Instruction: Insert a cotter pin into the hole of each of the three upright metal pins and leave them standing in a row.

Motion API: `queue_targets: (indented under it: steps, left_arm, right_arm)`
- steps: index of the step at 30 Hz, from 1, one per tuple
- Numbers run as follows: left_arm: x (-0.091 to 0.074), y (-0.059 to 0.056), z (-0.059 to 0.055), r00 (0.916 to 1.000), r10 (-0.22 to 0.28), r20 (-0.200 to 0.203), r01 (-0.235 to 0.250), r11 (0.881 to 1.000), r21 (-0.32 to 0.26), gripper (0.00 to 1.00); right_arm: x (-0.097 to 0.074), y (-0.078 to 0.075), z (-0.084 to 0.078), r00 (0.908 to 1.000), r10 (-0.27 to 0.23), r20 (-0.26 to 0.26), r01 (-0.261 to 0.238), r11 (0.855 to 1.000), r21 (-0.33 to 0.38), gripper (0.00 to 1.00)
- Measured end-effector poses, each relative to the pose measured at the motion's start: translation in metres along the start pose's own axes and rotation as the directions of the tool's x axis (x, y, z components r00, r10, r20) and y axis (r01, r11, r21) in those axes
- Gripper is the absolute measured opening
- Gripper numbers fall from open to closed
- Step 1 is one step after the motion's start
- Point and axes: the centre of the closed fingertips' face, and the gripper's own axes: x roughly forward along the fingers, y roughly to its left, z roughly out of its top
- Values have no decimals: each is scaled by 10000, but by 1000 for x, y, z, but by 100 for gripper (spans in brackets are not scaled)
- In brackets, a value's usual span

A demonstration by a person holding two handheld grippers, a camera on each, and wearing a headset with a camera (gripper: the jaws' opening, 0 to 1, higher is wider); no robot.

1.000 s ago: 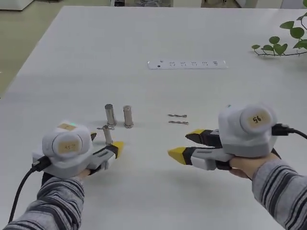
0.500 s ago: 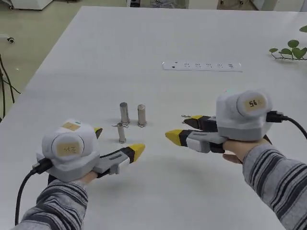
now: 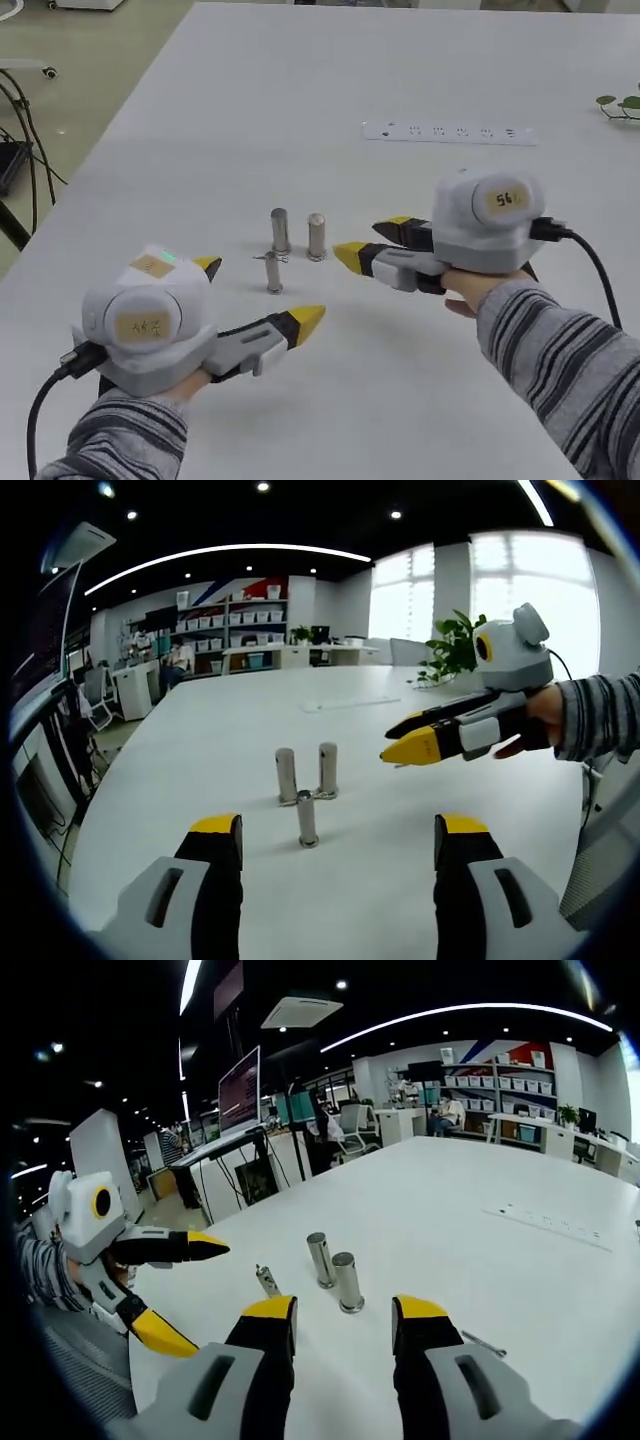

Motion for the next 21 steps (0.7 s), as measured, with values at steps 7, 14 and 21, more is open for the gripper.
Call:
queue_targets:
  steps: [7,14,21]
  left_arm:
    - [-6,-3,2,10000,5,98,-5,10000,34,78]
    - [-9,1,3,9998,120,186,-119,9999,-31,77]
    - [-12,5,0,9997,229,116,-228,9997,-106,76]
  right_arm:
    - [20,2,4,9984,-1,559,-2,10000,53,32]
    - [40,7,-1,9987,3,504,-20,9994,343,32]
    - [59,0,-12,9992,-33,397,4,9973,734,28]
